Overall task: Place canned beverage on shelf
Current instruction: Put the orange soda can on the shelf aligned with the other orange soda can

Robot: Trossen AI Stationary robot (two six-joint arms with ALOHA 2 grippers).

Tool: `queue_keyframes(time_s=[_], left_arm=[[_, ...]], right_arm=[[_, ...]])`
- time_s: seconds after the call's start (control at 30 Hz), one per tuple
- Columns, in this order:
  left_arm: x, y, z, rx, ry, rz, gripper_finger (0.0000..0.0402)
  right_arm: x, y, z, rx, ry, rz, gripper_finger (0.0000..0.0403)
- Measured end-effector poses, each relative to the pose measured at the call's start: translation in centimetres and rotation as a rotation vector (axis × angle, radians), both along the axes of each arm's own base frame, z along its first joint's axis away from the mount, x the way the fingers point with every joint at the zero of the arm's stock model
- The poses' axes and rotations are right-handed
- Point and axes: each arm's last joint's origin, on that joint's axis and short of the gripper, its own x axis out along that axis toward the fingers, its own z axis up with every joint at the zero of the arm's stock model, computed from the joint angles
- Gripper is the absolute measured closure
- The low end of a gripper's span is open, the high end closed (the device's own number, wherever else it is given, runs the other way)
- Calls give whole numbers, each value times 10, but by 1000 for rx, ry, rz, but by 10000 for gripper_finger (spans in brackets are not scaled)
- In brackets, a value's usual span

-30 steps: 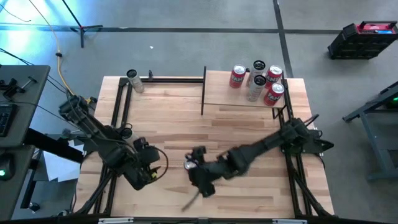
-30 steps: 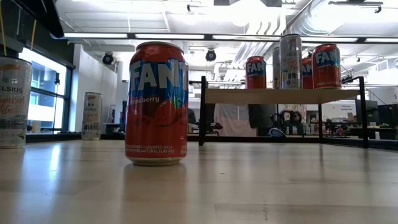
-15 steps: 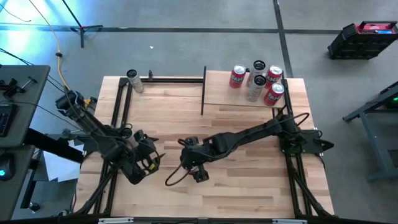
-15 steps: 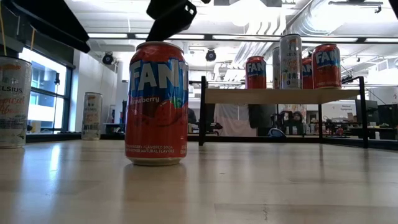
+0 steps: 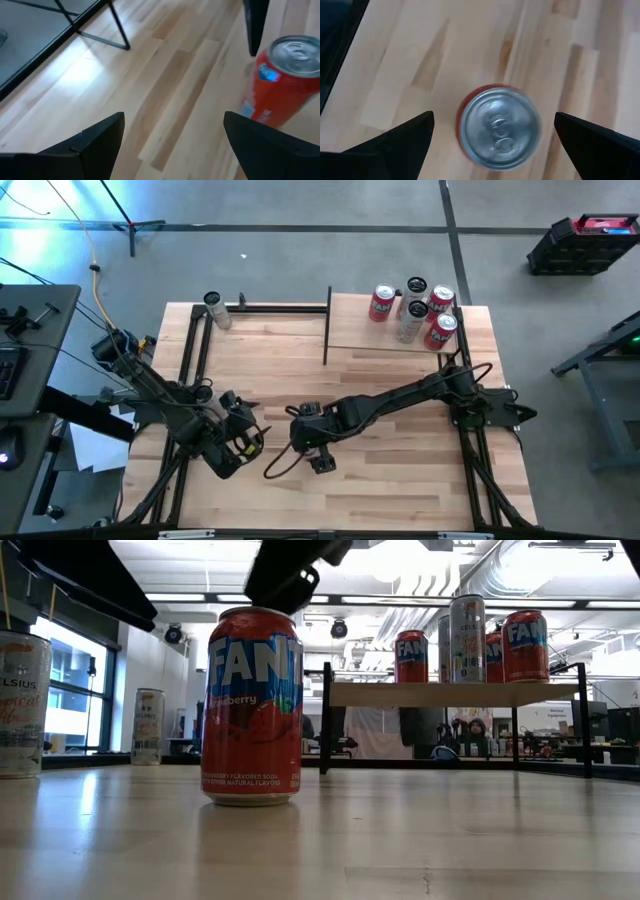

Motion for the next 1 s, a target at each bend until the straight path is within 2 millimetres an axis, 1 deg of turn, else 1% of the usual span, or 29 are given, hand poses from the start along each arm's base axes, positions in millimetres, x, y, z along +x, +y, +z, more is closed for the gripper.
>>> queue_keyframes(time_s=[0.13,0.37,0.43,0.53,0.63,0.77,0.87,1.0], left_arm=[[5,-7,-9,16,-6,-3,69],[12,-13,-22,56,-30,28,69],[13,-13,-24,85,-37,34,69],[14,-12,-23,114,-44,35,69],[14,-12,-23,124,-52,38,69],[14,-12,-23,137,-59,41,69],[14,-12,-23,141,-59,40,69],[14,-12,-23,139,-61,41,69]], right_arm=[[2,2,-9,1,25,18,3],[4,-2,-10,-15,26,44,3],[5,-3,-13,-8,32,70,3],[6,-4,-22,-9,68,95,3],[8,-4,-24,-12,62,116,5],[8,-4,-24,-10,62,125,18],[9,-6,-24,-5,56,115,37],[11,-8,-28,-8,67,88,64]])
